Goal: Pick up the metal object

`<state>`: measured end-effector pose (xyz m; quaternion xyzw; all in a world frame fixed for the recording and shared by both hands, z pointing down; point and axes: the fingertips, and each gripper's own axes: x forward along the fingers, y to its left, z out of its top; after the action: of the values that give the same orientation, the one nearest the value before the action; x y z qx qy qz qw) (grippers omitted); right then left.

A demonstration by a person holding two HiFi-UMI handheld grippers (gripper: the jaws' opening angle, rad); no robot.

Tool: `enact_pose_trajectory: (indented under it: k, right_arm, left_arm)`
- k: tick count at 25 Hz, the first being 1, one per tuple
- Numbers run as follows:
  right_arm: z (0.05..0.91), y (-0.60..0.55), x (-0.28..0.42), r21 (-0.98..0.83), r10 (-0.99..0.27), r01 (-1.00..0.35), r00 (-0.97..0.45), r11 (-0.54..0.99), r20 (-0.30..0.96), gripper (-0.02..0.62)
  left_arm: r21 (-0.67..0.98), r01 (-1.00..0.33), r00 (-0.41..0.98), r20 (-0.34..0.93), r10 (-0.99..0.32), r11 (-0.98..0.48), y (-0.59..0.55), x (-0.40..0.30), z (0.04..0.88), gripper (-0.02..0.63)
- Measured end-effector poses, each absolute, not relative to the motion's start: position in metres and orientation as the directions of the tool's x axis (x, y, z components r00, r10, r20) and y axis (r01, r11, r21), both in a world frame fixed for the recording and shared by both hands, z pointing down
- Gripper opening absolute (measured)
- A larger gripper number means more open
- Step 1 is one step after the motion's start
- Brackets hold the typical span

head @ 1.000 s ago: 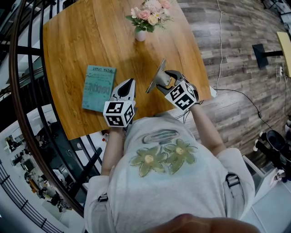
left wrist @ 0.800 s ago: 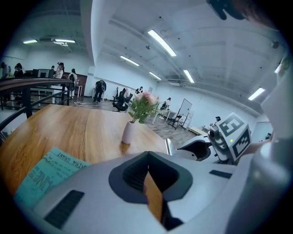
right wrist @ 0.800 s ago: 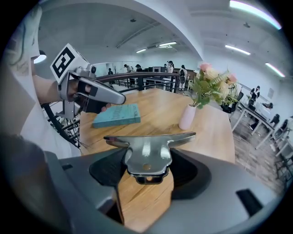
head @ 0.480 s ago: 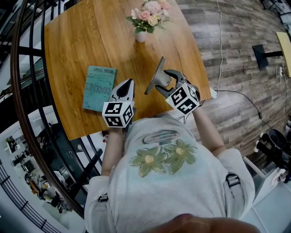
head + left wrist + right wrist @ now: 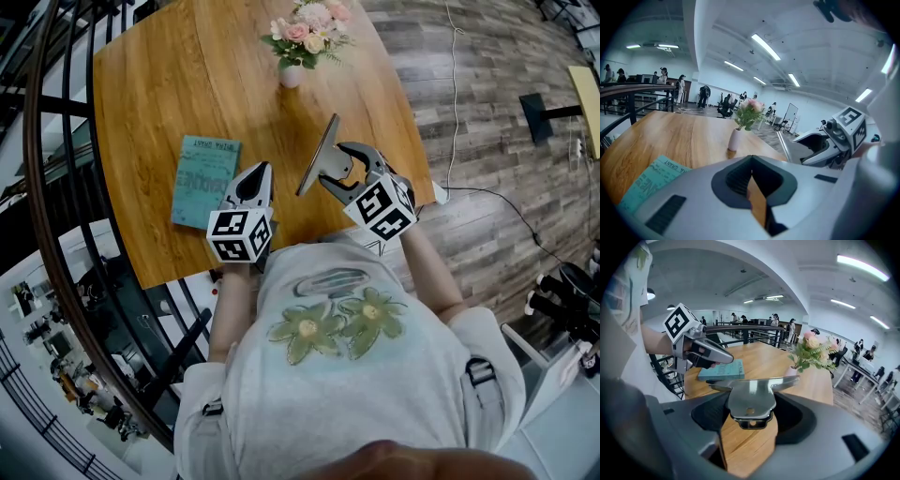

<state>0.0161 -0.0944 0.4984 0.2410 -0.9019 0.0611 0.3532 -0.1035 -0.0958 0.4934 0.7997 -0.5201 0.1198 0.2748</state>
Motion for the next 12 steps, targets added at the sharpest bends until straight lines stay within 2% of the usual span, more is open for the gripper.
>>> enact_pose_trajectory:
  k: [12]
  right_arm:
    - [0.461, -0.094, 0.01, 0.1, -0.442, -0.484, -0.671, 0.869, 0.595, 0.291]
  left_arm:
    - [0.312, -0.895, 0.436, 0.47, -0.767, -0.318, -0.094, -0.102, 0.49, 0.014]
